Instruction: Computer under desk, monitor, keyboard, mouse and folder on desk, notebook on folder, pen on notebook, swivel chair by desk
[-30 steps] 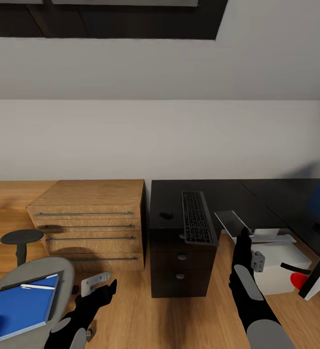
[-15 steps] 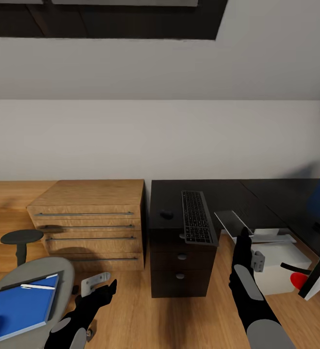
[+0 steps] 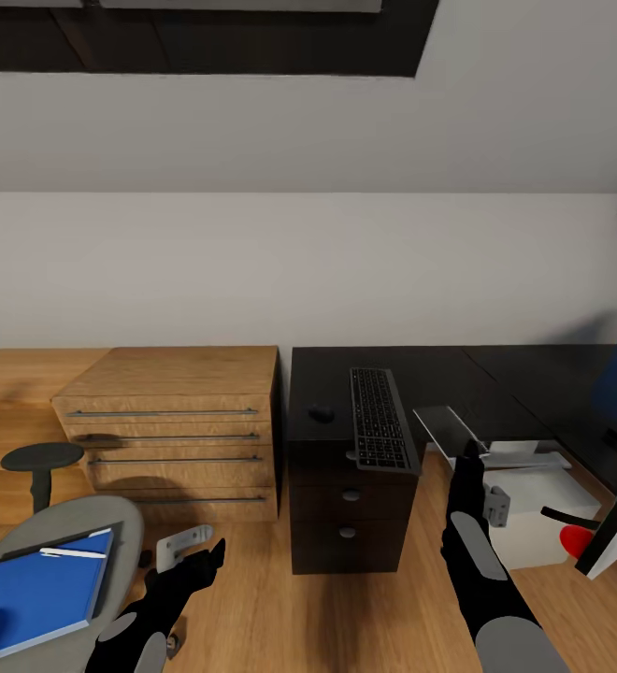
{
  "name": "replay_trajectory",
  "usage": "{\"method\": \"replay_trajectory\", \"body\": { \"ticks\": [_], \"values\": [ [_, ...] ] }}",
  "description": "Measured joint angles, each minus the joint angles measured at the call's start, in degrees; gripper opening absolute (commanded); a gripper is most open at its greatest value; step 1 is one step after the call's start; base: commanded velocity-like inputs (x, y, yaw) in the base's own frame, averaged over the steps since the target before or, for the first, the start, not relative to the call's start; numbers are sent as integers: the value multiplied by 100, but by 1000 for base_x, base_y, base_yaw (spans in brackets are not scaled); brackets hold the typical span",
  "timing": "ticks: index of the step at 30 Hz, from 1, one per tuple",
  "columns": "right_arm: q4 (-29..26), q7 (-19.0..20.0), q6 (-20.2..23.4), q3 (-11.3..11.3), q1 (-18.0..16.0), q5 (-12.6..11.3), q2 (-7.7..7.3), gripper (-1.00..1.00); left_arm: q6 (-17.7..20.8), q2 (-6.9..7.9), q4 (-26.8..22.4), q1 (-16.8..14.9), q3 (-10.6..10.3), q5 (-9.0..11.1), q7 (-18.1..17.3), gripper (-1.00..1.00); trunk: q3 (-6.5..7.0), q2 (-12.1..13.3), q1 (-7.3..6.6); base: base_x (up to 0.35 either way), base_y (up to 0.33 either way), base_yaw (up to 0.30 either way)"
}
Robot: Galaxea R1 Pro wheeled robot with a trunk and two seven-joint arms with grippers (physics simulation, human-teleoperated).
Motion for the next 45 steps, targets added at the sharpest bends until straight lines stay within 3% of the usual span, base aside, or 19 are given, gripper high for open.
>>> {"method": "replay_trajectory", "body": {
  "ticks": [12, 23, 37, 41, 45],
  "values": [
    [258, -18, 0, -5, 1, 4, -20, 100, 18, 0, 3, 0, 4, -13, 0, 100, 0, 0, 0, 0, 0, 0],
    [736, -5, -2, -13, 1, 0, -222, 100, 218, 0, 1, 0, 8, -19, 1, 100, 0, 0, 0, 0, 0, 0],
    [966, -14, 6, -8, 1, -1, -310, 100, 277, 0, 4, 0, 8, -19, 1, 100, 0, 0, 0, 0, 0, 0],
    [1277, -24, 9, 3, 1, -7, -349, 100, 277, 0, 11, 0, 8, -18, 1, 100, 0, 0, 0, 0, 0, 0],
    [1385, -113, 21, 10, -4, -7, -370, 100, 277, 0, 36, 0, 8, -11, 4, 100, 71, 159, -87, 0, 0, 0]
  ]
}}
